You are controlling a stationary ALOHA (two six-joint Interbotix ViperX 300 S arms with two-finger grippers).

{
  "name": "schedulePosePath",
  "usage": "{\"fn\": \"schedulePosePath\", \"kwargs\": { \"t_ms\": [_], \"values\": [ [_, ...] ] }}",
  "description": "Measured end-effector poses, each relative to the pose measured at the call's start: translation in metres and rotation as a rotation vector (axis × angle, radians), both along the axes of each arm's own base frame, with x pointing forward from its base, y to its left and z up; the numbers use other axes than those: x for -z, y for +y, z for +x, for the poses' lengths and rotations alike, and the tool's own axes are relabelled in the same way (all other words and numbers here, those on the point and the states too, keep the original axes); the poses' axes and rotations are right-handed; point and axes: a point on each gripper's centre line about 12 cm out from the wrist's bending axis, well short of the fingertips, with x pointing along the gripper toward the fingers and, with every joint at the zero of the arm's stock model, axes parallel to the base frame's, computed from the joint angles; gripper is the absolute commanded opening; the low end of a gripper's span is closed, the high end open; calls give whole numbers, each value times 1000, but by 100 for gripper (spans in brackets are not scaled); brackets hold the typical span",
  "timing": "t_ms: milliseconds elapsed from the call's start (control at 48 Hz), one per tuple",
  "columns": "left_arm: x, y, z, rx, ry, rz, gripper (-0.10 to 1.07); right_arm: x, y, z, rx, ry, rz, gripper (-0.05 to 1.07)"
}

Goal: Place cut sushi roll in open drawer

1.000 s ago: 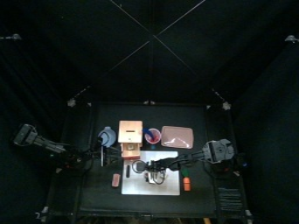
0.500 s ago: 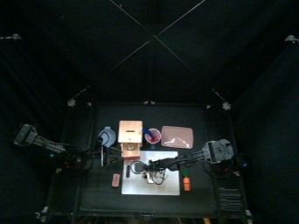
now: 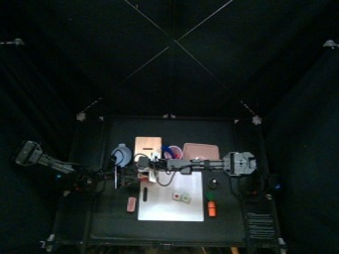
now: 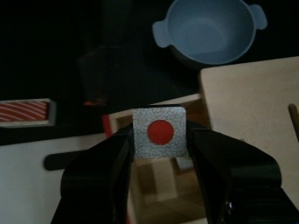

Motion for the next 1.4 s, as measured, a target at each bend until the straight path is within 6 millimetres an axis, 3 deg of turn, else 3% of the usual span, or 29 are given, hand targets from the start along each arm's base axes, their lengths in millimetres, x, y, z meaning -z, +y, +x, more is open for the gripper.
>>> {"fn": "schedulePosePath", "kwargs": {
  "t_ms": [229,438,583,750,979,1104,1396],
  "values": [
    [-1,0,-1,7,0,-4,95,10,-1,-1,3,49,2,101],
    [-1,1,-1,2,0,-4,95,12,2,-9,3,93,13,103],
    [0,1,-1,1,2,-4,95,-2,19,-28,-17,122,27,103],
    [-1,1,-1,1,-1,-5,95,-13,57,-63,-71,151,68,103],
    [0,2,-1,-2,2,-4,95,20,110,-107,-119,272,196,103],
    [0,2,-1,-2,1,-6,95,41,112,-123,-85,334,261,103],
    [-1,2,-1,-4,0,-7,95,62,111,-145,-68,407,272,103]
  ]
}}
